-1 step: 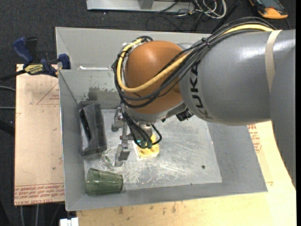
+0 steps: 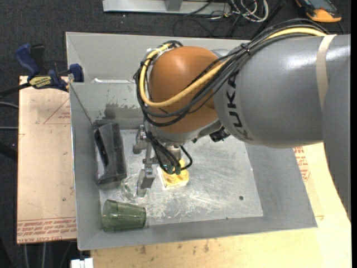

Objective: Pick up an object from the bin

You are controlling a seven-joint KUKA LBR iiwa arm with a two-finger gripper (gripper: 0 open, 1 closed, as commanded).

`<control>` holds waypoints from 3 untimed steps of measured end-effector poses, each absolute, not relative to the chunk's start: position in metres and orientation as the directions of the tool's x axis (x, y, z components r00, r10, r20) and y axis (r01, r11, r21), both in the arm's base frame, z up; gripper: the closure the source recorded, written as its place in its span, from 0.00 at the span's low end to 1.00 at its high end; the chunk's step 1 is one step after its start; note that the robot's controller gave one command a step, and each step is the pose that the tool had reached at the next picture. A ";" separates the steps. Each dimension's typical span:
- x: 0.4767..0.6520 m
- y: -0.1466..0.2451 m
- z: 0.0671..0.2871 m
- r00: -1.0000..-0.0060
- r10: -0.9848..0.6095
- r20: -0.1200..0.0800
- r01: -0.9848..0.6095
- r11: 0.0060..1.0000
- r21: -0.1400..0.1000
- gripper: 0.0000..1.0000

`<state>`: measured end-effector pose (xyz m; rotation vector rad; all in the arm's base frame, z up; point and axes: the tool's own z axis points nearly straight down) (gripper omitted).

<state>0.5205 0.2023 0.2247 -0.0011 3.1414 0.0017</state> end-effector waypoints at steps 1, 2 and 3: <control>0.526 0.211 0.210 -0.999 0.054 -0.007 0.054 0.999 0.003 0.00; 0.524 0.224 0.178 -0.992 0.125 0.005 0.125 0.992 -0.001 0.00; 0.540 0.231 0.141 -0.999 0.046 -0.010 0.046 0.999 0.005 0.00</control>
Offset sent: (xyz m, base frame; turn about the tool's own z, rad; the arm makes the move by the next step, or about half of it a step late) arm 0.0070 0.0182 -0.0459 0.0459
